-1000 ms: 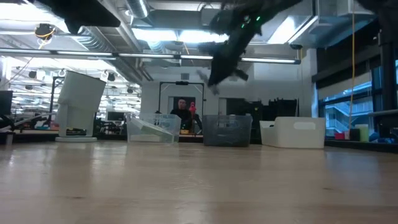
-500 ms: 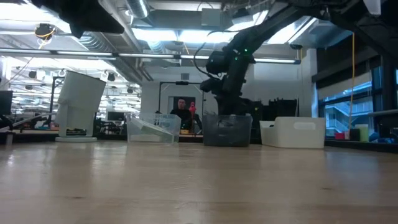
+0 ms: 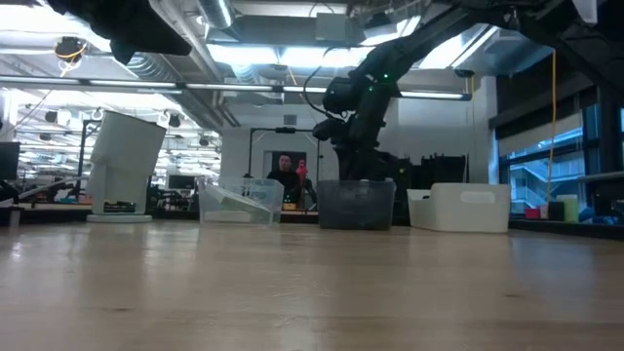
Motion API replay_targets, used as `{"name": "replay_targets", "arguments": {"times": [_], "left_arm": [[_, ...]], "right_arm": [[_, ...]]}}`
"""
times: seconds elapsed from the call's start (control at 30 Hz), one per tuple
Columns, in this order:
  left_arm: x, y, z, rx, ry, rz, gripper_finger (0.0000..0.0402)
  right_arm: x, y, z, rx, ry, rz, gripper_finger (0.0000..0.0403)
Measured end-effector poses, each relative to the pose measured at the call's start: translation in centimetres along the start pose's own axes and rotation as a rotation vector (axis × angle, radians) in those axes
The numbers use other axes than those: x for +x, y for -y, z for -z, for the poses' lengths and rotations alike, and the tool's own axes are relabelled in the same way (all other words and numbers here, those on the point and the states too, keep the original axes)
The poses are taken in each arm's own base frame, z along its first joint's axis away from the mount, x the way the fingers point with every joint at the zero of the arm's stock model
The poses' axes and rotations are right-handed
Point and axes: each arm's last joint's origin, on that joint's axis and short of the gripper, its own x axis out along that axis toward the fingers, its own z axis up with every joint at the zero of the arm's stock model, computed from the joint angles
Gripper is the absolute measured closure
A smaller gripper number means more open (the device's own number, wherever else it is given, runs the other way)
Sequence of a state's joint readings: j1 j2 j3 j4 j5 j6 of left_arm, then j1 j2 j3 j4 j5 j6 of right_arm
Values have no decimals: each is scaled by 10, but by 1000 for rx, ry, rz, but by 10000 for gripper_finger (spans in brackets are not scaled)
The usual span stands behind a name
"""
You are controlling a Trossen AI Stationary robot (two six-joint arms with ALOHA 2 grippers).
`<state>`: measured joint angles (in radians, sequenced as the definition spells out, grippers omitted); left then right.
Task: Pick and place items into bin
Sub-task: Put the gray charger cable into the black bin, then put the black charger adapter into the white bin
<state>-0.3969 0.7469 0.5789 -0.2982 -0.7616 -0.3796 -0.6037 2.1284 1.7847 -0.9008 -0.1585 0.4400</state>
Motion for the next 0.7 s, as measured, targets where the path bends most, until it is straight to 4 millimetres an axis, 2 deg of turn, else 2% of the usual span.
{"name": "replay_targets", "arguments": {"times": [0.13,0.23,0.3,0.43,0.57,0.7], "left_arm": [[-1,0,-1,-6,-6,32,400],[-3,-2,-1,-8,-13,52,400],[-4,-2,0,-5,-20,62,400],[-5,-1,0,-10,-31,106,400],[-6,1,1,-10,-68,199,400],[-6,3,1,-11,-93,269,400]], "right_arm": [[-2,0,0,-2,-1,0,301],[-10,-1,1,-10,9,-3,294],[-22,-1,3,-24,19,-2,293],[-60,-4,11,-35,59,3,297],[-99,-18,37,-77,59,73,303],[-129,-50,84,-168,81,164,305]]}}
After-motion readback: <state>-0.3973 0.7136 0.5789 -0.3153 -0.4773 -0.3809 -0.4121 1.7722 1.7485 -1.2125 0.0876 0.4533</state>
